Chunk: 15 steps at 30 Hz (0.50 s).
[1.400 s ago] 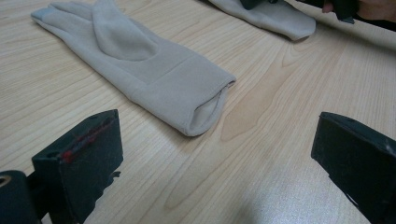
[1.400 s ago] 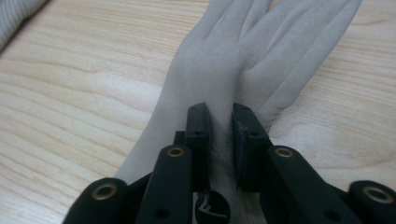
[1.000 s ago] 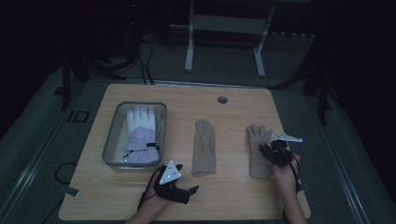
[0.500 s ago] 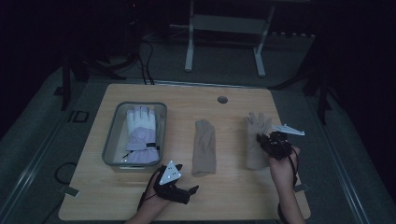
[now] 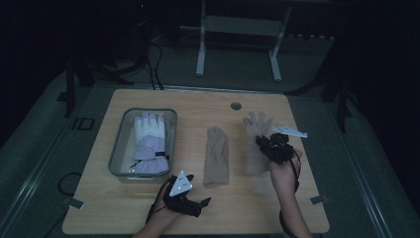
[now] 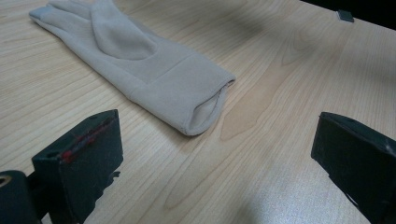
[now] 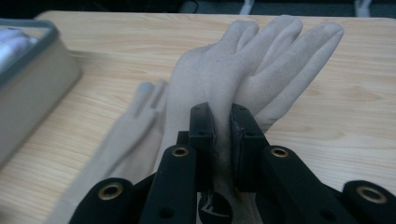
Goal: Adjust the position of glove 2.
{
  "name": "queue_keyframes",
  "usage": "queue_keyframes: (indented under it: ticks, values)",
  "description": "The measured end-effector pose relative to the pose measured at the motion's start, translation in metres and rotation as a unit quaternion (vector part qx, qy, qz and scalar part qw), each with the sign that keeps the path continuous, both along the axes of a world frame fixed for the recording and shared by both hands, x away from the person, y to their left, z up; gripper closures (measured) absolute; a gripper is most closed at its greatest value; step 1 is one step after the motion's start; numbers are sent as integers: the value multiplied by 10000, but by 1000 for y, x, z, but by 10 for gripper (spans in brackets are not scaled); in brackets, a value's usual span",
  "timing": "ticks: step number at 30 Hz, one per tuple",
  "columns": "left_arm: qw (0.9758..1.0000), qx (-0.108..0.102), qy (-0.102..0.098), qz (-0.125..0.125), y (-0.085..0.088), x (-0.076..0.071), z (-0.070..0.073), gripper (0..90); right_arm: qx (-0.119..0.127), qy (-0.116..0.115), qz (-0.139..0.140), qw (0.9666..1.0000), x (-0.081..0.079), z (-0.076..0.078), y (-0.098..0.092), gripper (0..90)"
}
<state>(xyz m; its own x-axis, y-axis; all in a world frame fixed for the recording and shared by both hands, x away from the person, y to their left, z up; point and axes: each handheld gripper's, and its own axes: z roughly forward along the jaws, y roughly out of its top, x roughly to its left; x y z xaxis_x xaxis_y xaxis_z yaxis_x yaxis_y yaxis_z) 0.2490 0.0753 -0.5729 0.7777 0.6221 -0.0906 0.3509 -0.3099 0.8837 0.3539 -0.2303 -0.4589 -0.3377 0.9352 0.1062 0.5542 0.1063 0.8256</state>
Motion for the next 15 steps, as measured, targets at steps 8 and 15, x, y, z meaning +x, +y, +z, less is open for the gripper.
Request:
queue_keyframes:
  ticks: [8,15]
  values:
    - [10000,-4,-23,-10,0,0,0,25,183,27,227,9996,0,-5,34,810]
    - [10000,-7,-23,-23,0,-1,0,25,291,133,389,9987,3,-12,64,810]
